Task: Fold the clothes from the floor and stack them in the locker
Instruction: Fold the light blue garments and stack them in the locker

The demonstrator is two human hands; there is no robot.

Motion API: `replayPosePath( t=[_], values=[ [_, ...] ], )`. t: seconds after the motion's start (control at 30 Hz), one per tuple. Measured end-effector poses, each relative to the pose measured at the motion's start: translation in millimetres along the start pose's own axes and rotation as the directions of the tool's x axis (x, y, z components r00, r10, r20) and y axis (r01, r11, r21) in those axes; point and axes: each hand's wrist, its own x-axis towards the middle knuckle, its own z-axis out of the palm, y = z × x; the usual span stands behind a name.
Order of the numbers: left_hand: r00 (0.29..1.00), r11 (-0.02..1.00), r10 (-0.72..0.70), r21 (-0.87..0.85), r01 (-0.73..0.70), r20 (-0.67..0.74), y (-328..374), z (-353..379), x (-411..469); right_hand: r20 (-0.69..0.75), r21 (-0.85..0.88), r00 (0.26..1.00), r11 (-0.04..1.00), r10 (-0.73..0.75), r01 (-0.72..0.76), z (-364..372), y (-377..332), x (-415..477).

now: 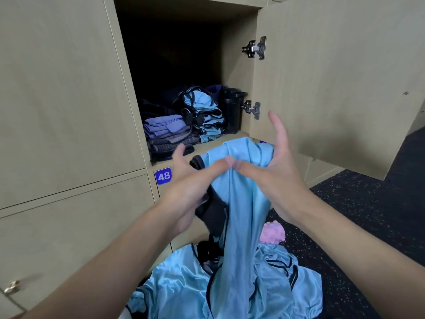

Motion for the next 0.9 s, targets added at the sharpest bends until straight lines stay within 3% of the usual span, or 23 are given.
replayPosePath(
  t=[0.07,0.27,0.4,0.47,0.57,0.63,0.8,0.87,0.9],
  values=[
    [0.999,0.998,-0.02,0.058,0.019,0.025,-8,4,-5,-0.05,-0.004,0.999,1.0,0.011,-0.012,-4,-3,2],
    [0.993,0.99,0.114,0.08,-0.115,0.02,1,-3,4,-0.076,-0.046,0.994,0.996,0.075,-0.079,-22,-5,13],
    [0.992,0.99,0.099,0.096,-0.107,0.08,19,-18,11,-0.105,-0.103,0.992,0.991,0.075,-0.086,-36,-7,20],
    [0.99,0.993,0.098,0.053,-0.104,0.101,24,-21,13,-0.136,-0.051,0.985,0.993,0.102,-0.11,-37,-5,18],
    [0.992,0.993,0.111,-0.038,-0.109,0.054,27,-24,17,0.067,0.106,0.978,0.974,0.195,-0.201,-31,0,9],
    [0.993,0.99,0.115,-0.08,-0.113,0.021,31,-29,21,0.179,0.151,0.968,0.967,0.178,-0.206,-27,0,5],
    [0.988,0.996,0.091,0.01,-0.093,0.126,40,-48,22,-0.016,0.216,0.994,0.971,0.105,-0.099,-35,-7,11],
    [0.986,0.995,0.092,0.037,-0.098,0.142,39,-48,21,0.024,0.199,0.994,0.974,0.103,-0.106,-35,-8,7],
    [0.985,0.995,0.09,0.031,-0.096,0.146,38,-46,20,0.11,0.212,0.987,0.967,0.121,-0.142,-32,-7,6]
  ],
)
